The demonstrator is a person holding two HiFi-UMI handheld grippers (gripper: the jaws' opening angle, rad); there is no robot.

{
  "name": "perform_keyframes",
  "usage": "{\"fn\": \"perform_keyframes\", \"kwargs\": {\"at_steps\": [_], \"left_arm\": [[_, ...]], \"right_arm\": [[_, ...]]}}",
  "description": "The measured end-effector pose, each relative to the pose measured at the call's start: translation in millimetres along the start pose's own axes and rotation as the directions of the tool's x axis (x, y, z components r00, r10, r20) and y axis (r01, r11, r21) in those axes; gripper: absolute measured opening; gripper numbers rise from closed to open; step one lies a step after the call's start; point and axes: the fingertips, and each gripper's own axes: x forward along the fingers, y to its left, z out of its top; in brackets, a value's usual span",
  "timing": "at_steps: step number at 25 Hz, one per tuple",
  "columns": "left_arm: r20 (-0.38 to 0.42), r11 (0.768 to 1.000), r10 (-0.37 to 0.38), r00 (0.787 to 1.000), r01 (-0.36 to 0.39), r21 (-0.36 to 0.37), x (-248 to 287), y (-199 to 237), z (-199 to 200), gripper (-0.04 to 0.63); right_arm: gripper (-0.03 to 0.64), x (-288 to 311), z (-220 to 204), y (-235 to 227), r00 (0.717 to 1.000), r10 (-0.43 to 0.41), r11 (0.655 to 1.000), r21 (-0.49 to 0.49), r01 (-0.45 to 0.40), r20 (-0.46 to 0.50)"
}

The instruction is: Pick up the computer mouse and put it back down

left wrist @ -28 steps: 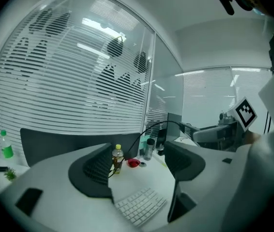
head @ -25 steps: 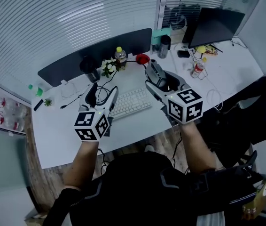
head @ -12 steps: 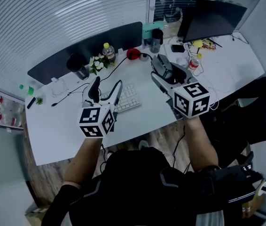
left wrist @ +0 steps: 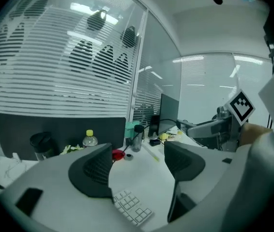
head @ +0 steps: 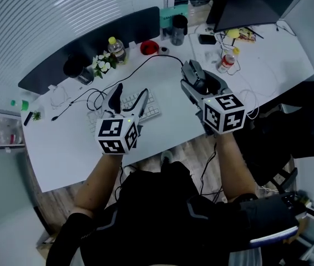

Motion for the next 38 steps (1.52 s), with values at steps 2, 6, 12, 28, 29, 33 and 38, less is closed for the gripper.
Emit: {"fn": "perform_keyframes", "kwargs": {"at_steps": [2,6,12,28,29,33,38], "left_arm": [[-0.015,1.0,0.007,1.0,-0.007,0.015,7.4,-1.0,-14.1,0.347],[-0.095,1.0,-0.003,0.995,0.001,-0.014,28.1,-1.1,-50.8,0.347],[-0.137,0.999,0.008,0.99,-0.014,-0.046,51.6,-0.1,-100.9,0.324],[-0.336,0.991,0.053,0.94,-0.09,-0.095,67.8,1.6,-201.0,0.324],[-0.342,0.991,0.055,0.938,-0.093,-0.097,66.7,1.7,-203.6,0.324],[-0.367,0.993,0.042,0.929,-0.079,-0.087,60.6,-0.9,-211.7,0.324],[-0.376,0.992,0.062,0.925,-0.1,-0.082,50.7,3.2,-216.0,0.324]], "right_arm": [[0.296,6.6,-19.7,-9.5,1.0,-0.008,1.0,0.019,0.008,-0.028],[0.296,23.4,-56.8,-28.2,0.996,-0.016,0.999,0.044,0.021,-0.09],[0.296,51.0,-111.5,-43.9,0.985,-0.018,0.998,0.06,0.029,-0.171],[0.296,96.6,-234.9,-63.0,0.925,0.009,0.997,0.074,0.021,-0.381],[0.296,97.9,-239.4,-64.9,0.922,0.004,0.998,0.066,0.023,-0.388],[0.296,99.8,-254.5,-69.9,0.912,-0.018,0.997,0.063,0.048,-0.409],[0.296,105.7,-258.2,-70.0,0.914,-0.037,0.997,0.044,0.06,-0.403]]}}
